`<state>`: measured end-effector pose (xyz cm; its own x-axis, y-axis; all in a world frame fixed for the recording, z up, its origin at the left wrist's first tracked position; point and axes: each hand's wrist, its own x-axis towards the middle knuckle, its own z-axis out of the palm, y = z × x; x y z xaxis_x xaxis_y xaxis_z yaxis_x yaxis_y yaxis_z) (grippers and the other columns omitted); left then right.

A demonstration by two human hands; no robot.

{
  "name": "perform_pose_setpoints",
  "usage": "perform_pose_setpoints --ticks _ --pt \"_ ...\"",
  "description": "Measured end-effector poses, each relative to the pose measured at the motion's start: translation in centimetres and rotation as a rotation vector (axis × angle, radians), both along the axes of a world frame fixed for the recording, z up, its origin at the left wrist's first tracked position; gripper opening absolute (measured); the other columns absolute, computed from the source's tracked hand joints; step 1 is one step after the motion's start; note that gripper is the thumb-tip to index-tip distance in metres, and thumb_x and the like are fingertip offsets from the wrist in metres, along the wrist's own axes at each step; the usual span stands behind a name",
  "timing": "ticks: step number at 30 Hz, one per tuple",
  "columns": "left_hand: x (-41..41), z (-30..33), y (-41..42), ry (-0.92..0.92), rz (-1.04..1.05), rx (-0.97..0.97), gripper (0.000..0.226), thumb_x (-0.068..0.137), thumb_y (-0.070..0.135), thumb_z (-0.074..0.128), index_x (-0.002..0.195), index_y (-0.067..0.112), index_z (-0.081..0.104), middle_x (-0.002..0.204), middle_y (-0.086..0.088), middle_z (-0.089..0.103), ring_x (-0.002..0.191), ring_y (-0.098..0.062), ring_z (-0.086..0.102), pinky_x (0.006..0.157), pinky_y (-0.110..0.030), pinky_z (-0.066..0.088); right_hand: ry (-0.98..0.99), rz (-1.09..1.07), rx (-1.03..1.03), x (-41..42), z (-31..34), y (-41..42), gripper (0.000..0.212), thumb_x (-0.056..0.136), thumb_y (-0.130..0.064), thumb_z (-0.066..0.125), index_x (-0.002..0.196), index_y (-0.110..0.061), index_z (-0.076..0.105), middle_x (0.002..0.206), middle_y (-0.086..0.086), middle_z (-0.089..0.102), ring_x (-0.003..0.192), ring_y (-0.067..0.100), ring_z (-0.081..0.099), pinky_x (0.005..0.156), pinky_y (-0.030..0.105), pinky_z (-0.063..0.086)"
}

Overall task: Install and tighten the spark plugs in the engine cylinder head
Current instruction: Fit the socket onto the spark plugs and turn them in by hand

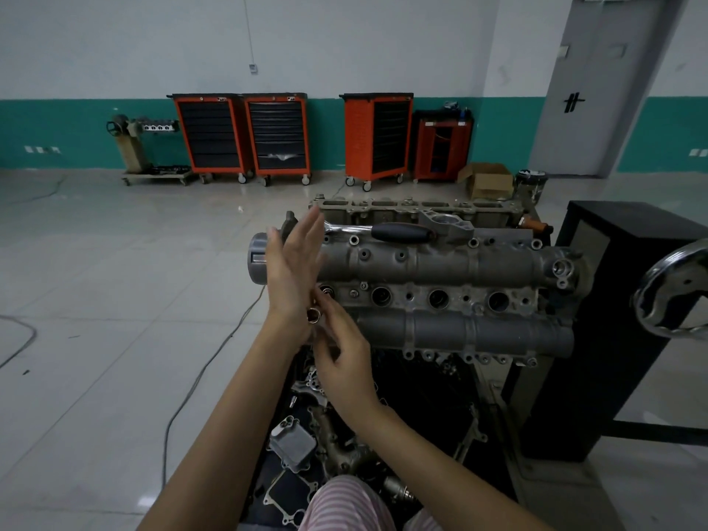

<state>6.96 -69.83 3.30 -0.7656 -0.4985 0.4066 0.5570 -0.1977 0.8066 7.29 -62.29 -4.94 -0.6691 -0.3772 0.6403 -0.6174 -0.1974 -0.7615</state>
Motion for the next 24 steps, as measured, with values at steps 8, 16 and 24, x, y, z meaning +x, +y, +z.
perform_pose_setpoints --ticks 8,16,24 --pt "2.0 -2.9 -1.7 -0.055 0.224 -0.063 0.031 0.091 -0.005 0.033 0.094 0.008 0.061 0.094 -0.012 0.065 0.097 -0.025 0.061 0.086 -0.034 0.047 0.348 -0.239 0.109 -2.5 1.3 -0.2 0.025 0.076 0.0 0.066 0.101 0.0 0.067 0.09 0.01 0.066 0.085 0.025 0.059 0.079 0.028 0.046" --pt "4.8 -6.0 -3.5 -0.164 0.404 -0.97 0.019 0.077 0.035 0.052 0.093 0.03 0.042 0.085 0.006 0.049 0.073 -0.009 0.051 0.064 -0.019 0.041 0.351 -0.266 0.134 -3.5 1.7 -0.5 0.011 0.071 -0.008 0.065 0.075 -0.002 0.056 0.077 0.008 0.054 0.078 0.015 0.046 0.067 0.019 0.034" --pt "3.2 -5.2 -3.5 -0.016 0.841 -1.401 0.046 0.091 0.037 0.048 0.06 0.004 0.05 0.064 -0.008 0.049 0.055 -0.022 0.046 0.053 -0.024 0.031 0.288 -0.141 0.221 -4.6 1.9 -0.4 0.021 0.074 -0.011 0.067 0.09 -0.005 0.054 0.088 0.005 0.052 0.082 0.016 0.049 0.071 0.025 0.042"
